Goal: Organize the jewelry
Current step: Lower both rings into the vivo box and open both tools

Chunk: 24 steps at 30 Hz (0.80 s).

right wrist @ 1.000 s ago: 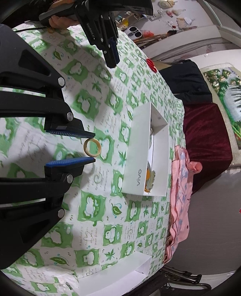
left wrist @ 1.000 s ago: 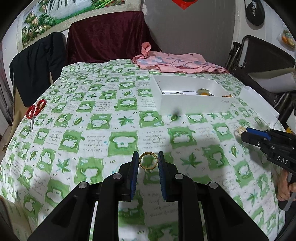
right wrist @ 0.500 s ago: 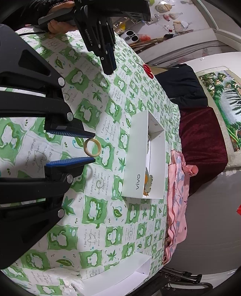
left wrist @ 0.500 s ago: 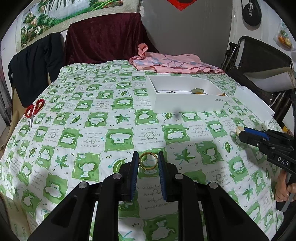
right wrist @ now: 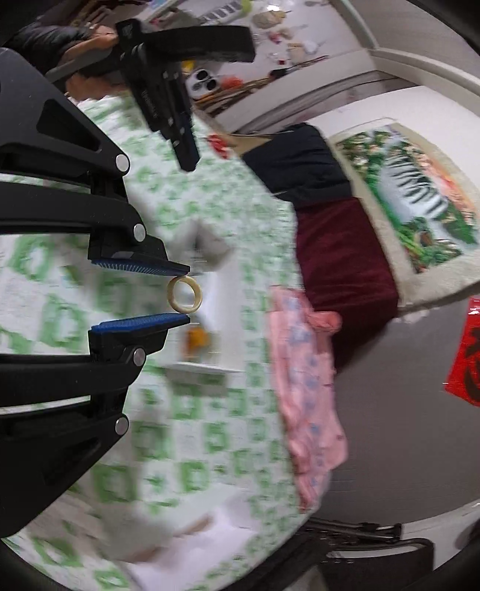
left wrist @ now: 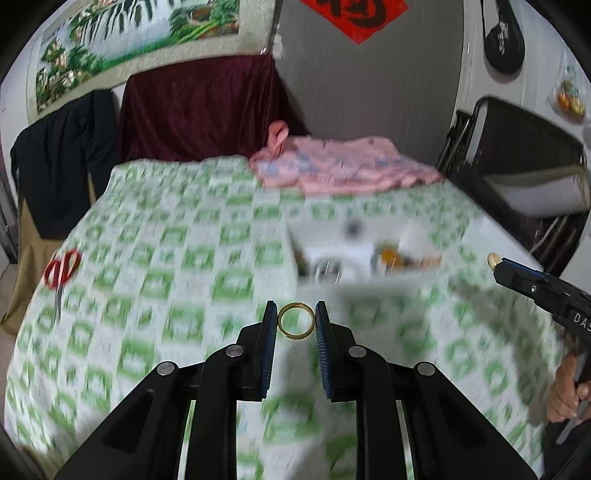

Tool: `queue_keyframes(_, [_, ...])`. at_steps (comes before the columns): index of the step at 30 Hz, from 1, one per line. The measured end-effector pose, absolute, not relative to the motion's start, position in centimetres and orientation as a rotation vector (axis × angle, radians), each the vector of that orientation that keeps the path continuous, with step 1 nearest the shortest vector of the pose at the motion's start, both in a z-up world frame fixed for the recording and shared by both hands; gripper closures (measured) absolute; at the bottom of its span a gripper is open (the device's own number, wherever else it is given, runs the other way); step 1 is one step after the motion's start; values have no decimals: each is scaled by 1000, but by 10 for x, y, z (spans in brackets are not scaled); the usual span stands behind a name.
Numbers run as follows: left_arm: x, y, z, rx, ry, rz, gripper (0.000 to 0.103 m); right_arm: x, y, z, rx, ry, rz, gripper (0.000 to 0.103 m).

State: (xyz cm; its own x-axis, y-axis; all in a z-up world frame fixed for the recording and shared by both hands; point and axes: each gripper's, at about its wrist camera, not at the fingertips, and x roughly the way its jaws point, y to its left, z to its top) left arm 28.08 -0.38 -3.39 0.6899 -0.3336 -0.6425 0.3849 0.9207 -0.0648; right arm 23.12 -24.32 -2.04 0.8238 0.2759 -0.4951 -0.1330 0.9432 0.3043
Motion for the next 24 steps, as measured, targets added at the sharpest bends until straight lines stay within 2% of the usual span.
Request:
queue_keyframes(4, [312,-27,-1,50,650,-427,82,262,-245,8,301,507,236,83])
queue_keyframes(7, [333,-40,8,13,620,-420,82,291,-243,5,333,499,246,83])
queue_keyframes(14, [367,-53,-46,24,709,-336,82,327,-252,-54,346,613,167,83])
queue_keyframes(24, [377,-53,-71,15,762,-350,82,336,-255,-79,324,668,128,83])
